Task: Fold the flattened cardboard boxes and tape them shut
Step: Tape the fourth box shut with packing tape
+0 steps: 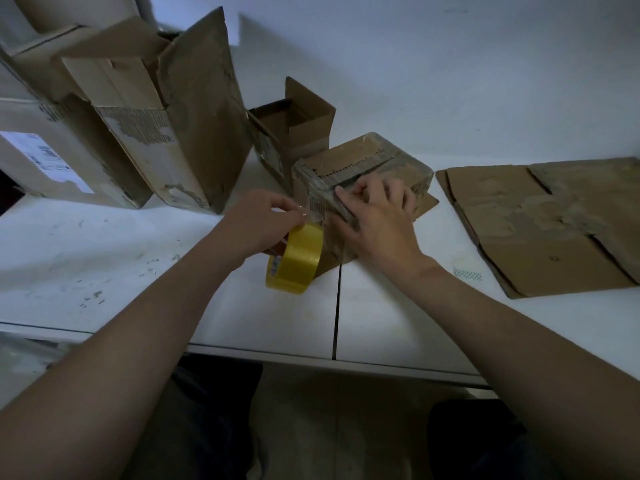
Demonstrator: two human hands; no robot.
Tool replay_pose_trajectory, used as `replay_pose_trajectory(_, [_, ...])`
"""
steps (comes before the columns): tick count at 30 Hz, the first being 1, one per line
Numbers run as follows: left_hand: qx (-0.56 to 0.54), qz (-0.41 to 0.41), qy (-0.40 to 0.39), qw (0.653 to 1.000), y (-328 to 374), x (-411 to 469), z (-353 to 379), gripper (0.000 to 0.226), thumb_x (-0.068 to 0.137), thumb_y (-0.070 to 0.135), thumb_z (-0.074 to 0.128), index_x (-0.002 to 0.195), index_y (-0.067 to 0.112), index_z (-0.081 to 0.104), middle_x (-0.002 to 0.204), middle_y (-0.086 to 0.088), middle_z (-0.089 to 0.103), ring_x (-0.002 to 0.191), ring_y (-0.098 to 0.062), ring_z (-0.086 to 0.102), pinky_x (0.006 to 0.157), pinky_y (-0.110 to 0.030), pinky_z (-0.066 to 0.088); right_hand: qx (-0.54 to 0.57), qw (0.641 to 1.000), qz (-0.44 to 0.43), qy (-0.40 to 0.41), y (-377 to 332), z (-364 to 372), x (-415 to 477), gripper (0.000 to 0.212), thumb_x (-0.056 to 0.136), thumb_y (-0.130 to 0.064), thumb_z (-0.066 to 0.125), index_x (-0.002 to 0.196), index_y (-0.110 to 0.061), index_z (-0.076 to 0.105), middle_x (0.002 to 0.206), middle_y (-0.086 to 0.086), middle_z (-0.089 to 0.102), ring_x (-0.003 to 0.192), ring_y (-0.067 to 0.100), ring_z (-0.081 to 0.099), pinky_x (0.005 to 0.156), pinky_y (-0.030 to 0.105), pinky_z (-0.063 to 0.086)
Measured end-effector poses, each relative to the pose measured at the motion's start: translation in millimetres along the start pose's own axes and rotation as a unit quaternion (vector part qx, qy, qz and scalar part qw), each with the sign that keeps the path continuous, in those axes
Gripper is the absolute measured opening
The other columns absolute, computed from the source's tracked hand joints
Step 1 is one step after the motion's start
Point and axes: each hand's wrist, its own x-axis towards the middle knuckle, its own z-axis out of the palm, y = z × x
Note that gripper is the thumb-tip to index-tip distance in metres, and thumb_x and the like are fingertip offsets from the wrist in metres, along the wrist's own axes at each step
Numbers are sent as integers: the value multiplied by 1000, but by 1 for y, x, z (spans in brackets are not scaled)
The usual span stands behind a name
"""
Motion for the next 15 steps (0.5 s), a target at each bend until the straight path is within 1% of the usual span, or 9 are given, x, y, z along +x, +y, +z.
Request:
replay_pose_trajectory(3, [-10, -11, -9, 1000, 0, -2, -1, 28, 96, 36, 62, 120, 22, 65, 90, 8, 59, 75, -13, 64, 55, -22, 49, 29, 999, -12, -24, 6, -2, 1, 54, 89, -64, 54, 133, -33, 62, 125, 0, 48, 117, 27, 35, 105, 46, 24])
replay_pose_trajectory(5, [-26, -19, -22, 999, 1, -4, -4, 29, 96, 36, 62, 121, 22, 66, 92, 5, 62, 76, -14, 65, 56, -22, 50, 68, 997, -22, -37, 9, -11, 1, 51, 87, -62, 60, 129, -33, 66, 126, -4, 51, 116, 26, 36, 106, 47, 27])
replay_pose_trajectory(7, [-44, -22, -28, 998, 1, -5, -6, 29, 96, 37, 62, 121, 22, 66, 92, 4, 64, 75, -13, 66, 55, -22, 50, 83, 995, -58, -21, 13, -21, -2, 45, 89, -58, 57, 121, -31, 72, 122, -6, 57, 109, 25, 41, 98, 48, 36])
replay_pose_trajectory(9, [-50, -18, -28, 998, 2, -6, -8, 30, 96, 37, 62, 122, 22, 66, 92, 4, 63, 75, -13, 65, 56, -22, 50, 88, 992, -87, -6, 20, -29, -5, 37, 94, -52, 55, 117, -30, 75, 119, -8, 62, 104, 23, 43, 89, 43, 41])
replay_pose_trajectory(12, [-43, -8, -25, 999, 2, -7, -7, 32, 96, 37, 62, 123, 21, 65, 96, 4, 62, 79, -15, 64, 59, -24, 50, 103, 991, -82, 13, 30, -35, -6, 23, 95, -41, 63, 110, -31, 77, 120, -8, 65, 104, 23, 46, 87, 39, 43])
replay_pose_trajectory(13, [-43, -5, -23, 999, 2, -8, -7, 31, 96, 36, 62, 122, 21, 65, 96, 4, 61, 80, -15, 64, 58, -24, 50, 93, 993, -69, 12, 31, -37, -6, 23, 93, -40, 64, 111, -32, 76, 122, -8, 65, 106, 24, 47, 88, 40, 44])
replay_pose_trajectory(15, [-42, 1, -23, 999, 3, -11, -5, 28, 96, 35, 63, 120, 21, 65, 95, 5, 61, 79, -15, 64, 57, -22, 49, 56, 998, -39, -12, 30, -36, -6, 35, 90, -45, 66, 124, -34, 70, 129, -8, 65, 115, 27, 48, 97, 43, 41])
